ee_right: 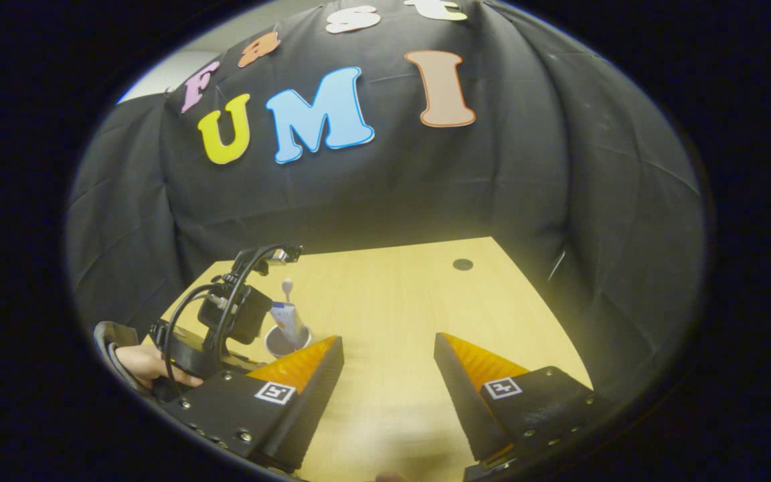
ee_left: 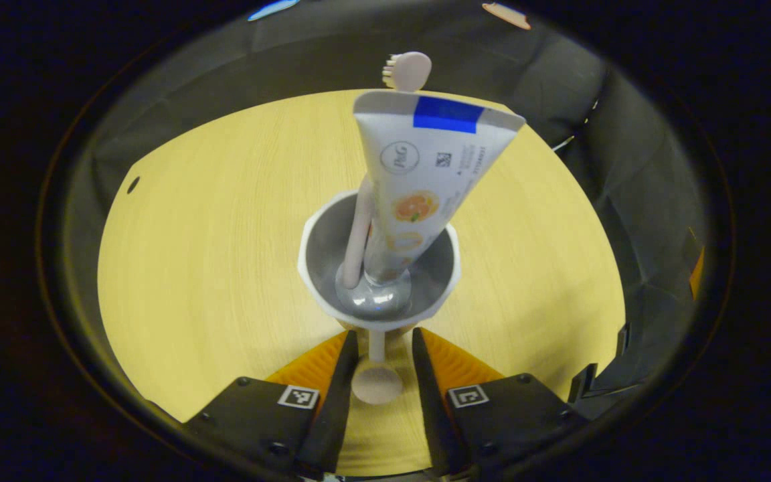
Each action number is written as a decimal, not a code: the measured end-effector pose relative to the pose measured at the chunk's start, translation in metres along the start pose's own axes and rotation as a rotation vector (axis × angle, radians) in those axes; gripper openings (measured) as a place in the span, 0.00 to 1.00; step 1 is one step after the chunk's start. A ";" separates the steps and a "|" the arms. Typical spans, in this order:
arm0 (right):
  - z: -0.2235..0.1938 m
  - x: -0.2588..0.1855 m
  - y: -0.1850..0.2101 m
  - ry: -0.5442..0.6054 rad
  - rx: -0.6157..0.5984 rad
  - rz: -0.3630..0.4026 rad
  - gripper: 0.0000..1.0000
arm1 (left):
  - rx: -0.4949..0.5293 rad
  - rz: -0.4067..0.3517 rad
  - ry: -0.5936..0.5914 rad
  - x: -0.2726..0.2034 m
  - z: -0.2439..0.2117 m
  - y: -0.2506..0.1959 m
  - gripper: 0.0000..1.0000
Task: Put the toothbrush and toothpaste on the desktop into the cup, then pick up the cup and place it on the coaster on the desktop.
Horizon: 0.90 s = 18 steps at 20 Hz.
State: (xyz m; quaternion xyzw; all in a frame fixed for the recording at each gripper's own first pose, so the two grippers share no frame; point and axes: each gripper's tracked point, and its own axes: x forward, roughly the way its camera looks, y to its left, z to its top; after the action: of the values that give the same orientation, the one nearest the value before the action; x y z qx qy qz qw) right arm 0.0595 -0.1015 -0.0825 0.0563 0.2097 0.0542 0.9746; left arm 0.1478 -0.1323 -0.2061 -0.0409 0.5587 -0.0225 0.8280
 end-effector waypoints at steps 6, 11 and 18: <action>0.001 -0.012 0.006 -0.022 -0.048 0.050 0.87 | -0.040 0.001 -0.191 -0.047 -0.010 -0.007 0.77; 0.010 -0.023 0.012 -0.082 -0.060 0.034 0.83 | -0.070 0.020 -0.401 -0.105 -0.008 0.004 0.77; 0.031 -0.044 0.027 -0.200 -0.086 -0.020 0.87 | -0.072 -0.003 -0.702 -0.176 0.015 0.020 0.78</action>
State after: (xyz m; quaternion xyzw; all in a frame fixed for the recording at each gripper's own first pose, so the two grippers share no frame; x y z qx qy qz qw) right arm 0.0301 -0.0829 -0.0333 0.0175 0.1096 0.0473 0.9927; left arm 0.0954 -0.0971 -0.0395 -0.0761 0.2405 0.0115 0.9676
